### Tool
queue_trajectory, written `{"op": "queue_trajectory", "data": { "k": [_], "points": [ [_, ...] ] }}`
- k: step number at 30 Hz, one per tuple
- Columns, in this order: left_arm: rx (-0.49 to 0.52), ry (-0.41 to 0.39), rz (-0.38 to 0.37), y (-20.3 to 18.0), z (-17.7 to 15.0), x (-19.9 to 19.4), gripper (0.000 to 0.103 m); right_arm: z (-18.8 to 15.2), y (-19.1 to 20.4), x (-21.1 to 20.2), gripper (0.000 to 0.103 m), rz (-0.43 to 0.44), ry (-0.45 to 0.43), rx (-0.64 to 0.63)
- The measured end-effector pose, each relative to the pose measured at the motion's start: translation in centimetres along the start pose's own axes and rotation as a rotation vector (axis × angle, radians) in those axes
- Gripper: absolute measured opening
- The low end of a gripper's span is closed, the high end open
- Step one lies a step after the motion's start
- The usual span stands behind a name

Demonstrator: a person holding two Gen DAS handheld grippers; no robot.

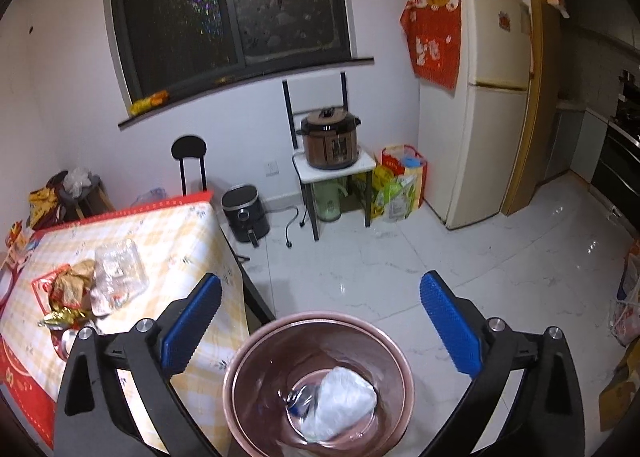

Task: Collect trash
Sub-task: 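Bring both grippers back over the remaining trash on the table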

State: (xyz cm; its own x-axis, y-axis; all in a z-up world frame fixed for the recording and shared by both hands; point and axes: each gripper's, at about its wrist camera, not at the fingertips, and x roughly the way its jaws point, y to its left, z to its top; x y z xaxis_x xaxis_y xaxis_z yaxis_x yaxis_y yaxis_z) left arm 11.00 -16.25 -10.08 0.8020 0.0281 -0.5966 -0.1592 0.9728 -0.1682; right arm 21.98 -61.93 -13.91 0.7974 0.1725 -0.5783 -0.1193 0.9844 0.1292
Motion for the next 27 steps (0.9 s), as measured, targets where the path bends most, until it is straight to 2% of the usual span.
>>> {"op": "queue_trajectory", "data": {
  "k": [6, 12, 19, 27],
  "points": [
    [0.000, -0.034, 0.041, 1.2, 0.4, -2.1, 0.097, 1.0, 1.5, -2.1, 0.098, -0.015, -0.059, -0.017],
    [-0.021, -0.065, 0.081, 5.1, 0.2, -5.0, 0.097, 1.2, 4.1, -3.0, 0.098, 0.019, -0.075, 0.031],
    [-0.086, -0.059, 0.095, 13.8, 0.2, -6.6, 0.097, 0.1, 11.8, -3.6, 0.098, 0.028, -0.061, -0.009],
    [-0.112, -0.063, 0.032, 23.6, 0.5, -7.4, 0.097, -1.4, 22.9, -4.4, 0.098, 0.022, -0.031, -0.041]
  ]
}}
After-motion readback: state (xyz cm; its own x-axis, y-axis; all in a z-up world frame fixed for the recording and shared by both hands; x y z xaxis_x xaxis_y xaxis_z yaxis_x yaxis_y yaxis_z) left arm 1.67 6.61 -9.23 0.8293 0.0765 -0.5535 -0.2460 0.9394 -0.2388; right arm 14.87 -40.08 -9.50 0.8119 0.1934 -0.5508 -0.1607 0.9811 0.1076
